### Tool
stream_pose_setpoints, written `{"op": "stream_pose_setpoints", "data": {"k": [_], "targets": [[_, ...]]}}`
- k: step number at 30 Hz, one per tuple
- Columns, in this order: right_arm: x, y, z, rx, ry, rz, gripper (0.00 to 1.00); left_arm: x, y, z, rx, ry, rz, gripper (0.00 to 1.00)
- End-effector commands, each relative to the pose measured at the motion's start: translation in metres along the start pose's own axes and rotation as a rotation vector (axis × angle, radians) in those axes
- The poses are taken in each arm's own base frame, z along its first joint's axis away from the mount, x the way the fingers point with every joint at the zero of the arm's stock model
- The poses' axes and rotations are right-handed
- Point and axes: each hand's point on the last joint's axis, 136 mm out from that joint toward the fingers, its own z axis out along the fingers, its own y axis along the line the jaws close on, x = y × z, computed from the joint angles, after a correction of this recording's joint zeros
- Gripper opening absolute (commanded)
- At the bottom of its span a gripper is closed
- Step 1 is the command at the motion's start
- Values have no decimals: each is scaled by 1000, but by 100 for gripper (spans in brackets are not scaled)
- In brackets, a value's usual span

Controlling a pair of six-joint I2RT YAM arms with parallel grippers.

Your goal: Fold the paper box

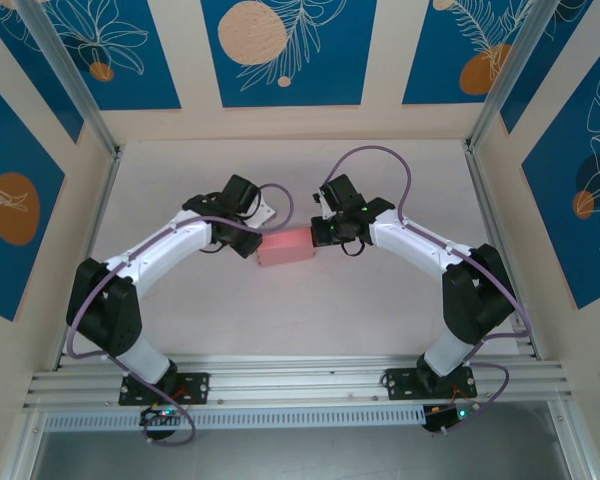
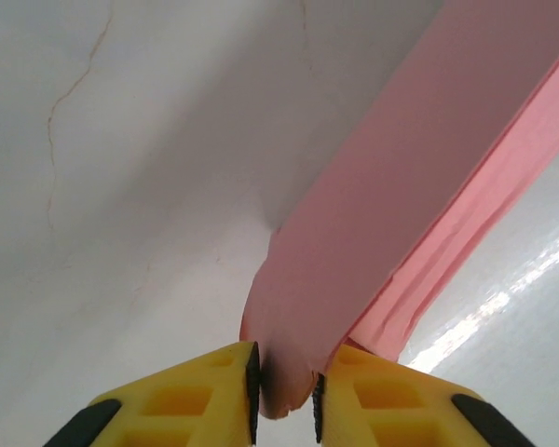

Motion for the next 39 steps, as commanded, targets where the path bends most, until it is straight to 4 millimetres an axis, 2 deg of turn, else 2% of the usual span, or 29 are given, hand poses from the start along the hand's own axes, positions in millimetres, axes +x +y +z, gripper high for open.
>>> {"op": "stream_pose_setpoints", "data": {"k": [1,12,15,19,27,39], "targets": [[10,-2,9,18,56,-5,0,-15,-5,-7,48,-42,-47,20],[11,-2,9,20,58,-13,0,-15,-8,-9,163,-36,-146,7],[12,-3,11,21,64,-13,0,-20,-13,-11,241,-66,-191,4],[12,-3,12,21,65,-15,0,-26,-19,-13,357,-100,-266,4],[15,-2,13,14,72,-12,0,-31,-19,-16,566,-157,-450,2],[17,-1,19,6,82,-14,0,-42,-12,-24,744,-239,-644,2]]}}
